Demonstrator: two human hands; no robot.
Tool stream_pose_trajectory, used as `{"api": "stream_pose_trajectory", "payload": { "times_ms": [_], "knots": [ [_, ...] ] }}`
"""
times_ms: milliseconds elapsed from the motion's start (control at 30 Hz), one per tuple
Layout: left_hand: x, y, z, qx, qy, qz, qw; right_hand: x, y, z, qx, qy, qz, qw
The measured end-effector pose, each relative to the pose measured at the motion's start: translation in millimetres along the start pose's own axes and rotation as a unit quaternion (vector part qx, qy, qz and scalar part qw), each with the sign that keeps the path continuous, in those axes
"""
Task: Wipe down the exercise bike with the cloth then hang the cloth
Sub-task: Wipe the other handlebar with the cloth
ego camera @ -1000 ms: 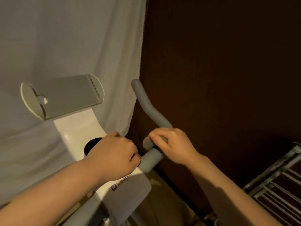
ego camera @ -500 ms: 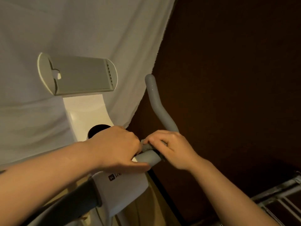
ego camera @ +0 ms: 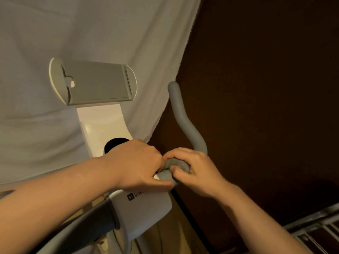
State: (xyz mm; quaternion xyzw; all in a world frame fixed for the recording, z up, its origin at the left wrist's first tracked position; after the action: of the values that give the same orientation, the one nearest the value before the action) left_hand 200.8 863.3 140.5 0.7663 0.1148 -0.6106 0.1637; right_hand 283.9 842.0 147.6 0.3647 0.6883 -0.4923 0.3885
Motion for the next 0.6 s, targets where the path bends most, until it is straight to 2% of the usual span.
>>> {"api": "stream_pose_trajectory", "payload": {
  "times_ms": [67,167,233,300,433,533,600],
  "knots": [
    [1,-2,-1,0.0,-0.009,-0.017,1.0,-15,17,-6,0.013,0.027,0.044,0.999],
    [3,-3,0,0.0,-0.011,-0.021,1.0,-10,17,1,0.042,0.069,-0.023,0.996],
    [1,0,0,0.001,-0.006,-0.023,1.0,-6,10,5,0.018,0.036,-0.045,0.998],
    [1,-2,0,-0.005,-0.011,-0.024,1.0,-13,25,-2,0.009,0.019,0.004,1.0],
    [5,-2,0,0.002,-0.021,-0.042,0.999,-16,18,5,0.032,0.132,0.016,0.991],
    [5,0,-1,0.0,-0.024,-0.044,0.999,-10,14,8,-0.021,0.092,0.035,0.995],
    [4,-2,-1,-0.004,-0.03,-0.053,0.998,-29,33,-1,-0.006,0.1,0.06,0.993]
  ]
}}
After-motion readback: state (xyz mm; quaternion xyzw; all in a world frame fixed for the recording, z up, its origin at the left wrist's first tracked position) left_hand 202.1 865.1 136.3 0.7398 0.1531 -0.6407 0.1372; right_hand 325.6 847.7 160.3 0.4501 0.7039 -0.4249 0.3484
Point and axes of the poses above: each hand's wrist, its own z-axis away from the middle knuckle, its own x-axis out of the palm, y = z × x, the point moved 9 cm from there along -z, towards the middle knuckle, and after that the axes turned 5 degrees about y, right-handed, at the moved point
